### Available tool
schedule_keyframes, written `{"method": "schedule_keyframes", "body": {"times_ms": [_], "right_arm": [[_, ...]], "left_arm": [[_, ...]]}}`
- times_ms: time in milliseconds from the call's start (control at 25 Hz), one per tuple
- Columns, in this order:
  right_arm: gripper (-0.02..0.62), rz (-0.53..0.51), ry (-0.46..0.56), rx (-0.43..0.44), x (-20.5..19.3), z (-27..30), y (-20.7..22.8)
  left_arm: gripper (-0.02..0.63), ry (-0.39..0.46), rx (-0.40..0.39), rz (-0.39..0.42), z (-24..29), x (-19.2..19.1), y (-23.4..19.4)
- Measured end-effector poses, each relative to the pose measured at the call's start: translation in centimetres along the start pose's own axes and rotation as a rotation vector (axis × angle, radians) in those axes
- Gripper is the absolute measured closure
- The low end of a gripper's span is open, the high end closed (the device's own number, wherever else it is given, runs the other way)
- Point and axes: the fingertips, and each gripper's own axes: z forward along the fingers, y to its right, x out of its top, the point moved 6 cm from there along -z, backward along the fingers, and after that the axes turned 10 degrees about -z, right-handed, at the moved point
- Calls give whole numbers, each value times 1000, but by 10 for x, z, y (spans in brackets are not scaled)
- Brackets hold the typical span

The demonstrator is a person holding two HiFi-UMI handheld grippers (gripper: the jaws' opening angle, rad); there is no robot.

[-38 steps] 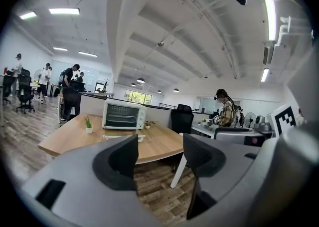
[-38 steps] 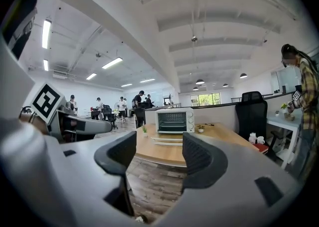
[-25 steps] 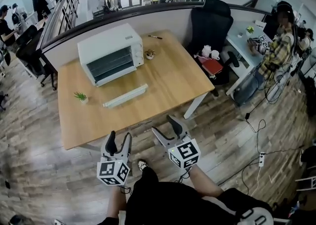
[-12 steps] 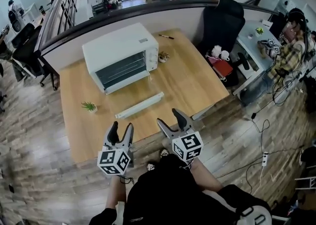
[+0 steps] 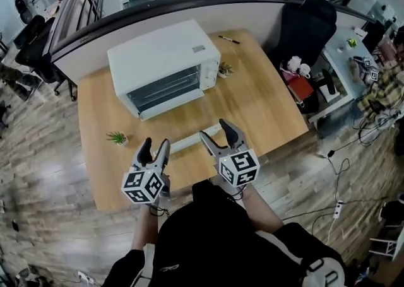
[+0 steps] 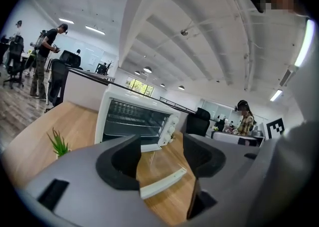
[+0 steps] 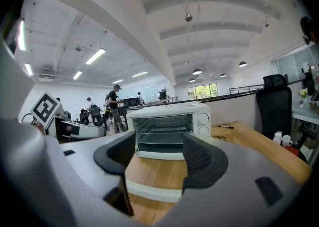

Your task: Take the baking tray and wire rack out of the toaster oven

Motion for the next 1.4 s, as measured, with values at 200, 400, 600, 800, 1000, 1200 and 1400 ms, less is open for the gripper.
{"method": "schedule_keyframes", "body": {"times_ms": [200,400,600,800,1000,1200,1400], "right_arm": [[296,40,-39,39,-10,60,32],[310,167,-83,144,-29,114,54],[310,191,-107,221,-35,176,71],[307,210,-141,230,-47,218,74],[307,396,-139,254,-57,244,78],[311,569,-109,235,-63,271,94],[311,664,-116,191,-66,292,105]], "left_arm": [[341,-7,25,-39,55,14,-23],[341,-27,97,-122,102,15,-51],[341,9,167,-253,141,18,-82],[341,70,203,-341,163,21,-110],[339,76,213,-446,180,22,-129],[339,158,135,-624,205,29,-133],[339,191,163,-691,217,27,-147]]}}
